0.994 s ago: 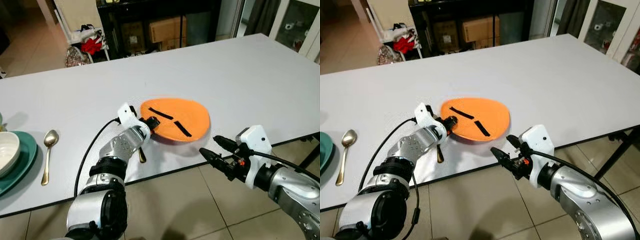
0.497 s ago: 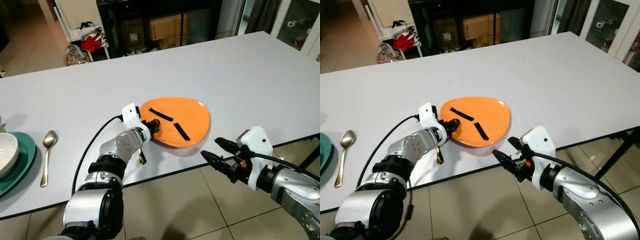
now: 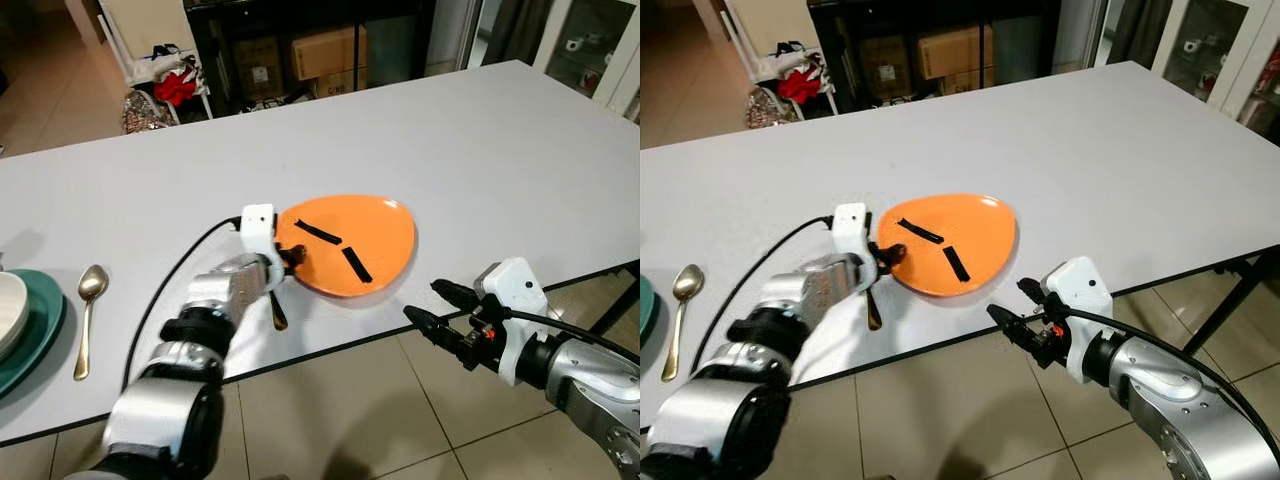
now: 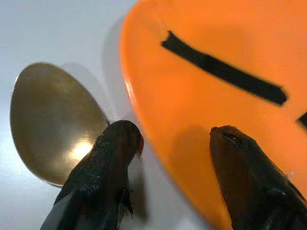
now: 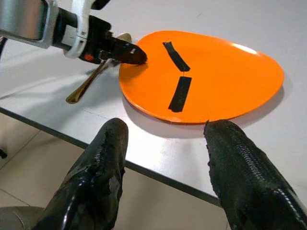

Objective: Setting the table

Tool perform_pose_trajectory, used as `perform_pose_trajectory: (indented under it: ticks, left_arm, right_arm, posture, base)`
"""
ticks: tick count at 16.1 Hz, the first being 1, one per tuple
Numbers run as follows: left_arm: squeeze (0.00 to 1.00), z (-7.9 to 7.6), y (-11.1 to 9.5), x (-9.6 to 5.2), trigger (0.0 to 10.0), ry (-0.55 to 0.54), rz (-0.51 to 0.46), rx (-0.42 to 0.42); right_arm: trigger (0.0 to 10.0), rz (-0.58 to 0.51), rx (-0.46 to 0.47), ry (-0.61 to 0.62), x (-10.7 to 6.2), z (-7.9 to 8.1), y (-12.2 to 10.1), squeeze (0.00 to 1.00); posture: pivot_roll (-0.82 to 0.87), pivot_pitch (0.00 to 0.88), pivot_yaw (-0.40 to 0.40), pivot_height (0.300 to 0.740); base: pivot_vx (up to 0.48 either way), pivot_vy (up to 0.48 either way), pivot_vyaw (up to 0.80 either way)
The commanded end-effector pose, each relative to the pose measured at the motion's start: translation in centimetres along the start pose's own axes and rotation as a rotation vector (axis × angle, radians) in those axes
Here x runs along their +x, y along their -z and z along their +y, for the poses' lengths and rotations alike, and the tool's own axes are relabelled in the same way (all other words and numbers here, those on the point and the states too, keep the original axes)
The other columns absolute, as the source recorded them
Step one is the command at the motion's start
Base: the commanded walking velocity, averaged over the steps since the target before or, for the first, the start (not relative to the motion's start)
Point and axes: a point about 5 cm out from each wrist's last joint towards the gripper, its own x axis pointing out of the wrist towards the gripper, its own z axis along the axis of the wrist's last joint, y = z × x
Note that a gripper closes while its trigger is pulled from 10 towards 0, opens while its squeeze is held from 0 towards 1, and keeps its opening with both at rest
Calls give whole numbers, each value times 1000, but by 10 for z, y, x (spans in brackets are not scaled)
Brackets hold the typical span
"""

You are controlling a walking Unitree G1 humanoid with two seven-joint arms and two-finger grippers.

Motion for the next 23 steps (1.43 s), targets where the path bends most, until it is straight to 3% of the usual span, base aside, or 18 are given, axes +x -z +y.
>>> perform_pose_trajectory:
  ticks: [1, 3, 5, 7, 8, 9, 10, 11, 12, 13, 14, 16, 17, 19, 23]
  left_arm:
    - [0, 10, 5, -3, 10000, -21, 36, 36]
    - [0, 17, 0, -11, 10000, -18, 10, 113]
    - [0, 21, -19, -32, 10000, 45, -117, 182]
    - [0, 21, -43, -52, 10000, 65, -268, 179]
    - [0, 19, -62, -69, 10000, 62, -405, 172]
    - [0, 17, -68, -75, 10000, 70, -455, 175]
    - [0, 6, -77, -97, 10000, 67, -596, 201]
    - [0, 4, -77, -100, 10000, 65, -614, 205]
    - [0, 3, -76, -110, 10000, 19, -694, 176]
    - [0, 4, -76, -115, 10000, -13, -731, 159]
    - [0, 4, -69, -121, 10000, -76, -781, 180]
    - [0, 2, -58, -122, 10000, -106, -791, 212]
    - [0, 2, -48, -119, 10000, -83, -756, 184]
    - [0, 5, -24, -117, 10000, -76, -641, 224]
    - [0, 6, -20, -118, 10000, -99, -631, 262]
  right_arm:
    - [10000, -4, -10, -12, -1, 1, -1, 0]
    - [10000, -5, -8, -11, -1, 0, -2, 0]
    - [10000, -18, -6, -1, -2, 0, -3, 0]
    - [10000, -54, -6, 59, 1, -2, -6, 0]
    - [10000, -103, 15, 150, 5, -6, -9, 0]
    - [10000, -116, 12, 166, 7, -6, -10, 0]
    - [10000, -182, -14, 274, 12, -8, -18, 0]
    - [10000, -195, -15, 297, 13, -9, -19, 0]
    - [10000, -232, -4, 363, 14, -12, -24, 463]
    - [10000, -247, -9, 382, 15, -12, -27, 773]
    - [10000, -276, -11, 451, 18, -15, -30, 929]
    - [10000, -312, -70, 551, 19, -20, -36, 945]
    - [10000, -324, -149, 622, 17, -23, -36, 941]
    - [10000, -338, -195, 675, 13, -28, -36, 906]
    - [10000, -350, -180, 629, 22, -27, -31, 914]
  posture:
    - [-50, 0, 124, 740]
    - [-50, 0, 127, 740]
    - [-47, 0, 125, 740]
    - [-39, 0, 121, 740]
    - [-31, 0, 119, 740]
    - [-30, 0, 121, 740]
    - [-39, 0, 134, 740]
    - [-39, 0, 134, 740]
    - [-26, 0, 123, 740]
    - [-22, 0, 120, 740]
    - [0, 0, 102, 740]
    - [-9, 0, 108, 740]
    - [-18, 0, 114, 740]
    - [-11, 0, 105, 740]
    - [1, 0, 95, 740]
  base:
    - [0, 0, 0]
    - [0, 0, 0]
    - [0, 0, 0]
    - [0, 0, 0]
    - [0, 0, 0]
    - [0, 0, 0]
    - [0, 0, 0]
    - [0, 0, 0]
    - [0, 0, 800]
    - [0, 0, 800]
    - [0, 0, 800]
    - [0, 0, 800]
    - [0, 0, 800]
    - [0, 0, 800]
    - [0, 0, 800]
